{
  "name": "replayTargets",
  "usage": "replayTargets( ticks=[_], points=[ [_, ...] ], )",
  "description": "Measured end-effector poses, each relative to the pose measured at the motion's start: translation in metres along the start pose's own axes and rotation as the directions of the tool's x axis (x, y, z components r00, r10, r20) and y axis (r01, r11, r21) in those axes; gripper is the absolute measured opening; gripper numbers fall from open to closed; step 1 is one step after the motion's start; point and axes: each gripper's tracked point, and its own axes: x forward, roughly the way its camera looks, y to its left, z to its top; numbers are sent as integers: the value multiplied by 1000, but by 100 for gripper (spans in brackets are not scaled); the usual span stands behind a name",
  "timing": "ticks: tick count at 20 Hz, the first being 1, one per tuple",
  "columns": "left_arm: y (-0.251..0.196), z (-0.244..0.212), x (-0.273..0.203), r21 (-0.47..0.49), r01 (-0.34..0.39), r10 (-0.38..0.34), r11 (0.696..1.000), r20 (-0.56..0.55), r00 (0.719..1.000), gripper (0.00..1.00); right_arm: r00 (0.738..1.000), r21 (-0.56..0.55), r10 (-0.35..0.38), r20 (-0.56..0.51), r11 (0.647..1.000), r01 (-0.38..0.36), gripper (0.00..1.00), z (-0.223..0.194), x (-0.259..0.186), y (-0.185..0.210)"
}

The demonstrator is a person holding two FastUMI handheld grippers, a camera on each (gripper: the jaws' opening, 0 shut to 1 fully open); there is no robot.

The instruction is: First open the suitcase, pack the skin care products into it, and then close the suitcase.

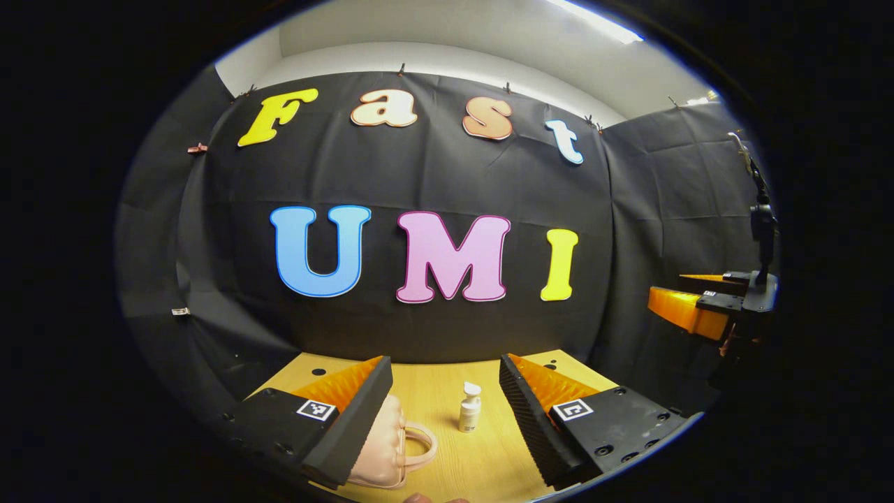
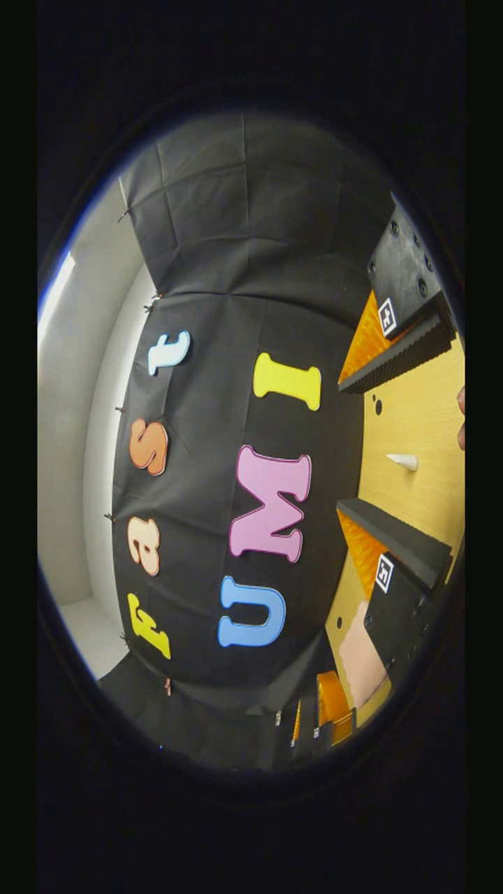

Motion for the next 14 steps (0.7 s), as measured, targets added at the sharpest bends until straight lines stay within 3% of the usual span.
replayTargets(
  ticks=[14],
  points=[
    [-2,-14,4,49,32,-31,998,-13,999,97,1000,-13,-5,15,1000,5,96,6,-1,9]
  ],
)
